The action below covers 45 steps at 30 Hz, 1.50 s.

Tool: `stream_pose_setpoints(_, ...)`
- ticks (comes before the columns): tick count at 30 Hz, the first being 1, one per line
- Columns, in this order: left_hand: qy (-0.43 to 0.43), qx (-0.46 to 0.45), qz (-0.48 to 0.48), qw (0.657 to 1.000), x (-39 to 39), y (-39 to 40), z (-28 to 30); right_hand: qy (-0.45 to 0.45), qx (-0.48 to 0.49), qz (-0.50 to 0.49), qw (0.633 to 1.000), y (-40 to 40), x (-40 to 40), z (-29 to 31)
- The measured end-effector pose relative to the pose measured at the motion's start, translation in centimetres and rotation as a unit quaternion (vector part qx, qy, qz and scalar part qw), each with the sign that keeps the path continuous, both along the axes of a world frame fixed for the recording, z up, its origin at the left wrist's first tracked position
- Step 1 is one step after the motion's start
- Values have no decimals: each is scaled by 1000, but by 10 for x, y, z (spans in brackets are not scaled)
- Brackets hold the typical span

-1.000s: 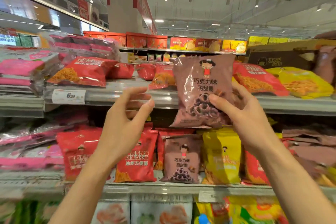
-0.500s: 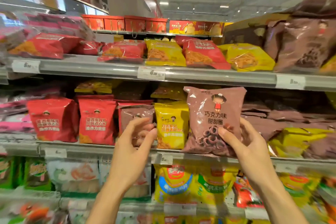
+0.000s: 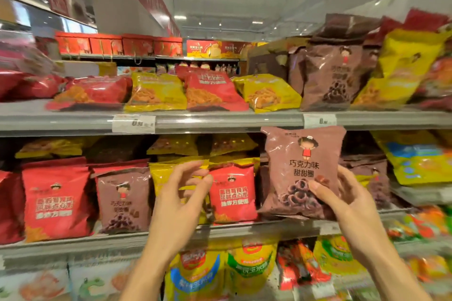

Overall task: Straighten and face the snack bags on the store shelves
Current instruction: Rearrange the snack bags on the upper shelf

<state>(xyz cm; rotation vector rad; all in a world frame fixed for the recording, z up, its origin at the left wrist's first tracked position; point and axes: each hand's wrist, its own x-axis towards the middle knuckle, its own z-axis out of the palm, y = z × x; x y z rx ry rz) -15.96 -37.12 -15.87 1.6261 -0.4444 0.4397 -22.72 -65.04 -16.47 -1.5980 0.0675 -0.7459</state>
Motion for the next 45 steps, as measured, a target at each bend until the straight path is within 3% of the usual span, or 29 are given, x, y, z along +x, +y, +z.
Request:
stream_pose_setpoints(9, -11, -5, -51, 999, 17, -56, 8, -1, -41, -58, 998, -42, -5, 10)
stream_pose_setpoints(15, -28, 18, -26, 999, 18, -103, 17, -23, -37, -34, 998, -90, -2, 14)
stream_pose_setpoints(29, -79, 35, 55, 995, -14, -297, 44, -49, -17, 36, 998, -303, -3, 37)
stream_pose_setpoints(34, -122, 110, 112, 980, -7, -349, 79, -65, -11, 49, 997, -348, 4, 52)
stream_pose_setpoints(39, -184, 200, 207, 940, 13, -390, 121, -102, -27, 45, 993, -371, 16, 74)
stream_pose_setpoints(42, -172, 261, 227, 922, 24, -403, 140, -117, -27, 55, 991, -376, 25, 83)
stream_pose_setpoints(45, -147, 269, 215, 927, 36, -412, 151, -123, -26, 64, 990, -377, 32, 89)
